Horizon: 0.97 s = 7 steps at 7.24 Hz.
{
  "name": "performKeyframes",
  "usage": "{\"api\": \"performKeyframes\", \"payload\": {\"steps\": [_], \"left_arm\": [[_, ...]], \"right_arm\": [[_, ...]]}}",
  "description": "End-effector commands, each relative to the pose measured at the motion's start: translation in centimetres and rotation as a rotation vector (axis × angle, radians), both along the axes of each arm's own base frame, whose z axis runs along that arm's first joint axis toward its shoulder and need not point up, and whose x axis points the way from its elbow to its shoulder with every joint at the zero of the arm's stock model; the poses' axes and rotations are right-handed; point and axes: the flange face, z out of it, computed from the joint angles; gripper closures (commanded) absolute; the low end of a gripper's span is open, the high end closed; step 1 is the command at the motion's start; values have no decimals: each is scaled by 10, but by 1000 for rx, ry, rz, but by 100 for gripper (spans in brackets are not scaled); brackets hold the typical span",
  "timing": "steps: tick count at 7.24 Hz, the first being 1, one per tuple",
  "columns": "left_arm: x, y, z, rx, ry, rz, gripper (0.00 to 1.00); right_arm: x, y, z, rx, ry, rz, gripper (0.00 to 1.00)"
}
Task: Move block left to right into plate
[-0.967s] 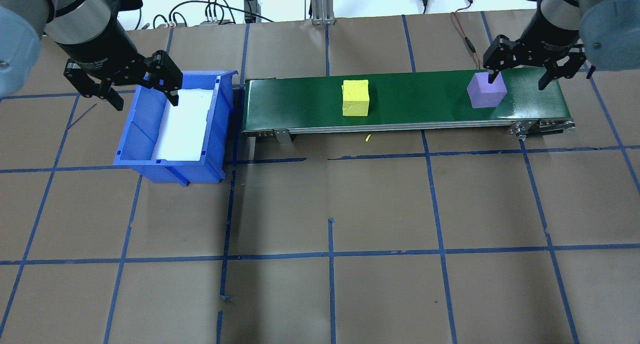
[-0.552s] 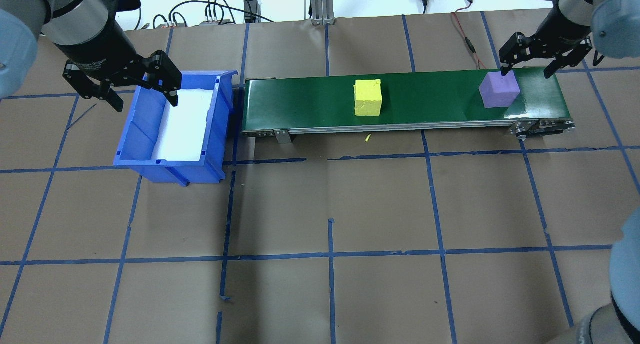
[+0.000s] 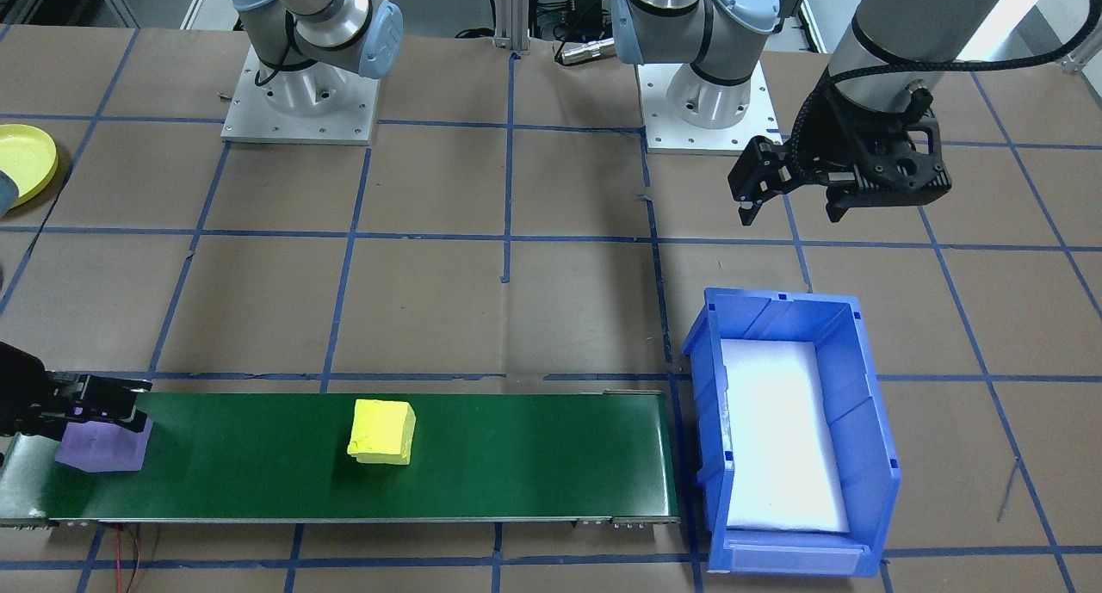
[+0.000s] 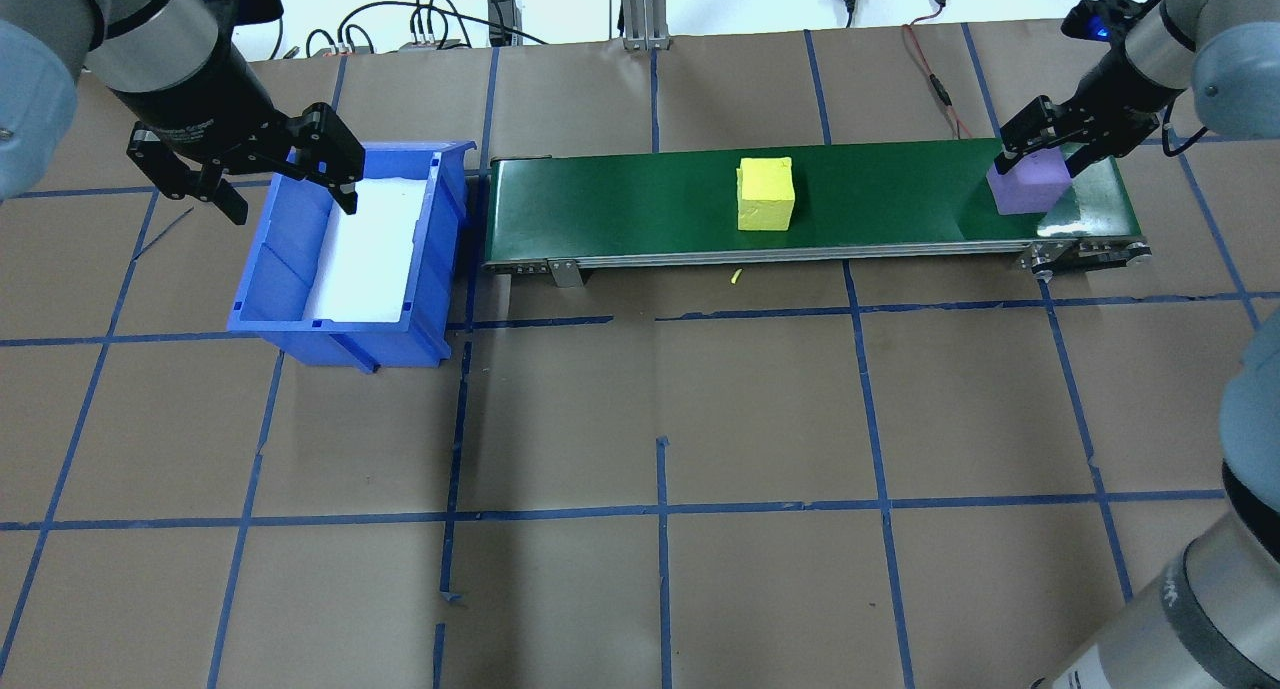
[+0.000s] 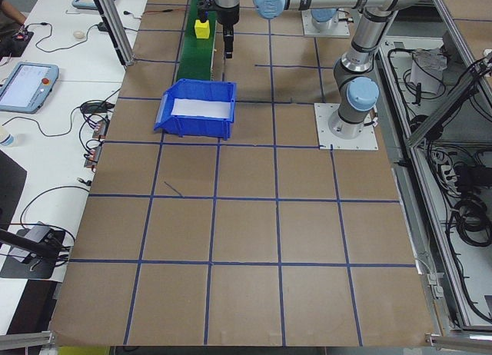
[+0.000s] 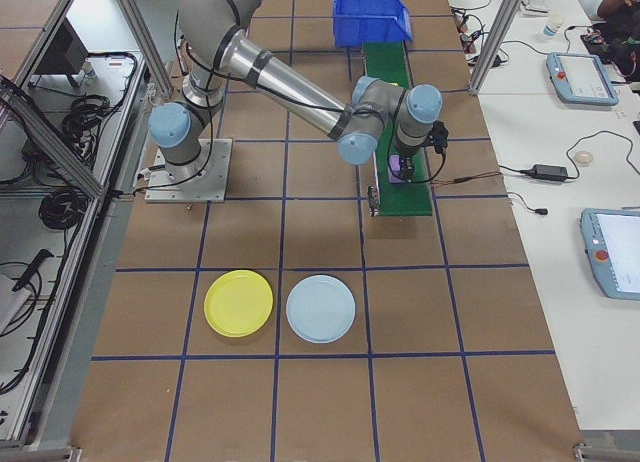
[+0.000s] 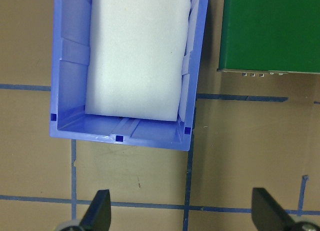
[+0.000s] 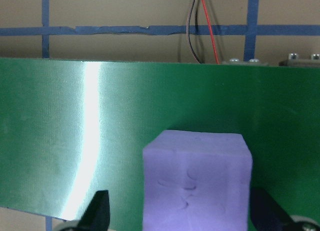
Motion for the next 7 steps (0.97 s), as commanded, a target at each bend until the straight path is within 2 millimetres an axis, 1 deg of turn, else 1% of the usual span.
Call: {"api": "performKeyframes", "payload": {"steps": [1, 2, 3, 4, 5, 6, 7], "left_arm": [[-1, 0, 0, 0, 1, -1, 0], [1, 0, 0, 0, 5, 2, 0], [0, 0, -1, 1, 7, 2, 0], [1, 0, -1, 1, 7, 4, 0], [1, 0, -1, 1, 7, 4, 0], [1, 0, -1, 1, 7, 5, 0], [1, 0, 0, 1, 5, 7, 0]], "right_arm": [[-17, -2, -13, -21, -20, -1, 9], [-27, -1, -16, -16, -22, -30, 32], [-31, -1, -14, -20, 0, -29, 56], [-66, 5, -9, -24, 36, -64, 68], [-105, 14, 2, -44, 54, -97, 70], [-165, 34, 9, -68, 97, -54, 72], [-232, 69, 10, -85, 124, -5, 72]]}}
